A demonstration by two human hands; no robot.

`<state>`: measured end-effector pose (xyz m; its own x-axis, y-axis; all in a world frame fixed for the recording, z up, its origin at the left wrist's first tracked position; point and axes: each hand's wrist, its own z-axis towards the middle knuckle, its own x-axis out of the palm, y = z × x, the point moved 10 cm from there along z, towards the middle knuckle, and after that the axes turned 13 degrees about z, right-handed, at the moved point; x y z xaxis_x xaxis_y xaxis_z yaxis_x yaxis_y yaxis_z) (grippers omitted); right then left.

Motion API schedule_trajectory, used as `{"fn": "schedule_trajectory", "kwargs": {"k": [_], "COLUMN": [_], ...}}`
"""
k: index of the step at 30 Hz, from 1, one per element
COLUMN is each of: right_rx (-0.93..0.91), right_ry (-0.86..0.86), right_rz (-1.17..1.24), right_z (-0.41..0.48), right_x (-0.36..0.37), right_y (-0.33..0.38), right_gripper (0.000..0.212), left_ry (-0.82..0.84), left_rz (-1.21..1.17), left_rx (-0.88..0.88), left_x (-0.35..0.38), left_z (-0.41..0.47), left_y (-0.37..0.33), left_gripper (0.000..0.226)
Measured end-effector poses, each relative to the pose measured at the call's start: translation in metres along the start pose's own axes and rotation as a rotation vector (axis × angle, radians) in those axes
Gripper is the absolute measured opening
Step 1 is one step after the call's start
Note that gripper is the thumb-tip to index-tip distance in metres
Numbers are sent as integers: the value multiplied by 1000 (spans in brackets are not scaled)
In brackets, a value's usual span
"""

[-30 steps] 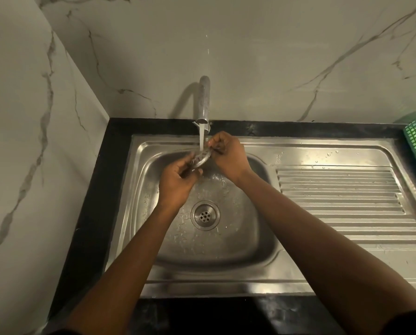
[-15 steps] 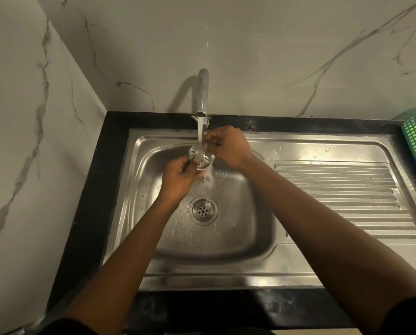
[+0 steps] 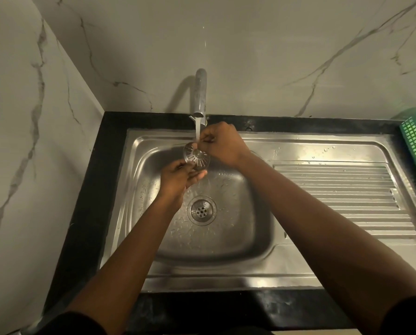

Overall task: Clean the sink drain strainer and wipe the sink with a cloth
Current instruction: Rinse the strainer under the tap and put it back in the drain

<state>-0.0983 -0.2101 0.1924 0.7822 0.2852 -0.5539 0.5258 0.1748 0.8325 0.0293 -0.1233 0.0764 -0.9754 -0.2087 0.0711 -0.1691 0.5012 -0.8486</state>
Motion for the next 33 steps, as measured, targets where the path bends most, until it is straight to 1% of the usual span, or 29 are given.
{"fn": "schedule_trajectory", "kwargs": {"k": [1, 4, 6, 9, 12, 14, 17, 20, 23, 26, 29, 31, 33], "right_rx": [13, 89, 151, 198, 229, 217, 180, 117, 55, 34, 41, 54, 69], "right_ry": [-5, -20, -14, -33, -59, -60, -72, -101, -91, -69, -39, -18, 13], "right_rz": [24, 69, 100, 136, 170, 166, 151, 127, 92, 38, -16, -48, -70], "right_z": [1, 1, -3, -8, -11, -11, -9, -6, -4, -2, -1, 0, 0], "right_x": [-2, -5, -2, 4, 8, 9, 5, -6, -11, -11, -6, -2, 5], "right_y": [-3, -18, -31, -44, -49, -46, -37, -26, -14, -9, -10, -12, -14], "right_gripper": [2, 20, 25, 15, 14, 14, 12, 9, 8, 9, 7, 12, 19], "left_ry": [-18, -102, -131, -136, -112, -120, -112, -33, 49, 99, 80, 55, 41], "left_rz": [-7, 19, 79, 187, 238, 223, 193, 183, 101, 92, 95, 94, 91], "left_rx": [22, 136, 217, 314, 362, 336, 224, 113, 33, -1, -33, -45, -37], "left_x": [-3, -16, -22, -23, -22, -25, -28, -20, -7, 5, 6, -1, -8], "left_z": [-2, -8, -12, -18, -22, -20, -12, -4, -1, 2, 4, 4, 2], "left_y": [-5, -25, -38, -52, -56, -51, -34, -16, -4, 2, 9, 12, 14], "left_gripper": [22, 15, 13, 17, 10, 10, 12, 16, 10, 10, 15, 17, 13]}}
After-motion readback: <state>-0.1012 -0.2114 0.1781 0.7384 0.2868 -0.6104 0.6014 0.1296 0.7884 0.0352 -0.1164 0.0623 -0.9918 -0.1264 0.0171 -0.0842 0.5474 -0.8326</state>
